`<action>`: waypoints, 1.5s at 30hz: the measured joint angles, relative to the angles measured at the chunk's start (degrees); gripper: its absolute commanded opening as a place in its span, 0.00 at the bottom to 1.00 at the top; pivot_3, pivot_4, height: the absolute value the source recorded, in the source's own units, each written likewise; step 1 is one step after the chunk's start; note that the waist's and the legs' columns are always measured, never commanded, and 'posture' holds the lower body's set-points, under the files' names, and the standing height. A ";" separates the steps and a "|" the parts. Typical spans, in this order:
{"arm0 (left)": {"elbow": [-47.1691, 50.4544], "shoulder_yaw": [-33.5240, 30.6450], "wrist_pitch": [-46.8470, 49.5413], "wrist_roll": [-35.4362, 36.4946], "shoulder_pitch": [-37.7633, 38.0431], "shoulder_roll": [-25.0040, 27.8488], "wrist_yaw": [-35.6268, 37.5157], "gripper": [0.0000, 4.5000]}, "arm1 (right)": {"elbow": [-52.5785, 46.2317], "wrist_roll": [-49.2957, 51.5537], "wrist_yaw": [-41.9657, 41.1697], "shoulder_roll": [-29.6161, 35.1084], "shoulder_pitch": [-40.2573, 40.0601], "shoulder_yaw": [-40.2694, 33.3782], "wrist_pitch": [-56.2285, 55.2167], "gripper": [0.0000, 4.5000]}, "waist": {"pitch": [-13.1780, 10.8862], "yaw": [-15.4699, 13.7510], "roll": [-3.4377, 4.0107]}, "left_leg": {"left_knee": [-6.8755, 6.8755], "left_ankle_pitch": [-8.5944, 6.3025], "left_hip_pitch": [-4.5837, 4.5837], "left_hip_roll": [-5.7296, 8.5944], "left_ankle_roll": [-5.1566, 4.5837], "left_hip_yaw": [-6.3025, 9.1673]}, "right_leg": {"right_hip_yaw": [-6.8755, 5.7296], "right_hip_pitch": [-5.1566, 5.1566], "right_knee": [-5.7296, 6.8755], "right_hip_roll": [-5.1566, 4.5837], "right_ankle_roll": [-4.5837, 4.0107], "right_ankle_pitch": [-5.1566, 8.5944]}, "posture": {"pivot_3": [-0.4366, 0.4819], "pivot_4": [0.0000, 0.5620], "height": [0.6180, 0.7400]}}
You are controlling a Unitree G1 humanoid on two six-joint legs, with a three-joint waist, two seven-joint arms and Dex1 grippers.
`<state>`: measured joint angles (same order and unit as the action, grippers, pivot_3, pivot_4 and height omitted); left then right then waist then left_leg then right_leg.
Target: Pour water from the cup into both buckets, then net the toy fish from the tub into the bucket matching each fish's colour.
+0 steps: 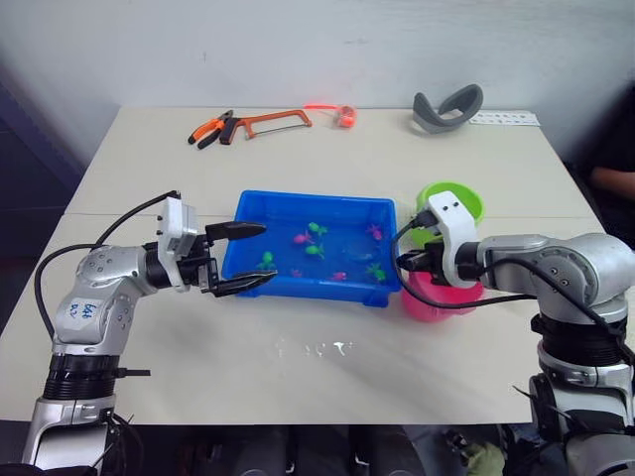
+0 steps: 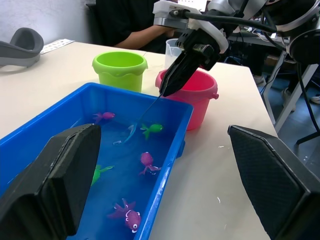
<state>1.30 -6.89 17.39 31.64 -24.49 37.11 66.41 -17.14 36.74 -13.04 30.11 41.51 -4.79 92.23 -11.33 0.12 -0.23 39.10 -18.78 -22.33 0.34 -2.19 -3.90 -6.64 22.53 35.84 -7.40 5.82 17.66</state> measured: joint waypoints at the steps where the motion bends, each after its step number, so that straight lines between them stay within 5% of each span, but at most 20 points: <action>1: 0.00 0.16 0.00 0.00 0.00 0.00 0.00 0.98 | -0.02 -0.45 0.34 -0.43 0.01 -0.07 -0.01 0.00 | 0.00 0.00 0.00 | 0.00 0.00 0.00 0.00 0.00 0.00 | 0.00 0.00 0.00 0.00 0.00 0.00 | 0.48 0.27 1.00; 25: 0.01 0.19 0.00 0.00 -0.28 0.00 -0.01 0.98 | -5.67 -7.93 0.37 0.14 -4.08 4.92 -8.94 0.00 | 0.00 0.00 0.00 | 0.00 0.00 -0.01 0.01 0.00 0.00 | 0.00 0.02 0.00 0.01 0.00 0.00 | 0.48 0.27 1.00; 30: -0.02 0.47 -0.08 -0.06 -1.38 -0.19 0.01 0.98 | -5.80 -7.51 1.10 -7.83 -3.91 -0.42 -1.08 0.00 | -0.01 0.01 0.01 | -0.02 0.00 -0.03 -0.01 0.00 0.00 | 0.00 0.04 0.00 0.03 0.00 0.00 | 0.48 0.27 1.00; 35: -0.36 0.57 -0.64 -0.14 -1.60 -0.26 0.01 0.98 | -5.51 -8.71 2.57 -8.69 -3.57 -2.42 -0.01 0.00 | -0.01 -0.01 0.01 | -0.02 0.00 -0.03 0.02 0.00 0.00 | 0.00 0.04 0.00 0.09 0.00 0.00 | 0.48 0.27 1.00; 45: -1.88 0.64 -1.36 -0.29 -1.80 -0.38 0.04 0.98 | -10.96 -9.28 -2.39 -2.52 -8.38 1.52 -8.77 0.00 | -0.01 -0.01 0.01 | -0.05 0.00 -0.05 0.02 -0.01 0.01 | 0.00 0.05 -0.05 0.13 0.00 0.00 | 0.48 0.27 1.00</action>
<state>-0.58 -6.25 16.04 31.34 -26.29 36.73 66.45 -28.10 27.46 -15.42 27.60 33.13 -3.27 83.46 -11.34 0.11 -0.21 39.05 -18.79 -22.38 0.36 -2.20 -3.89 -6.65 22.58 35.80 -7.28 5.82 17.66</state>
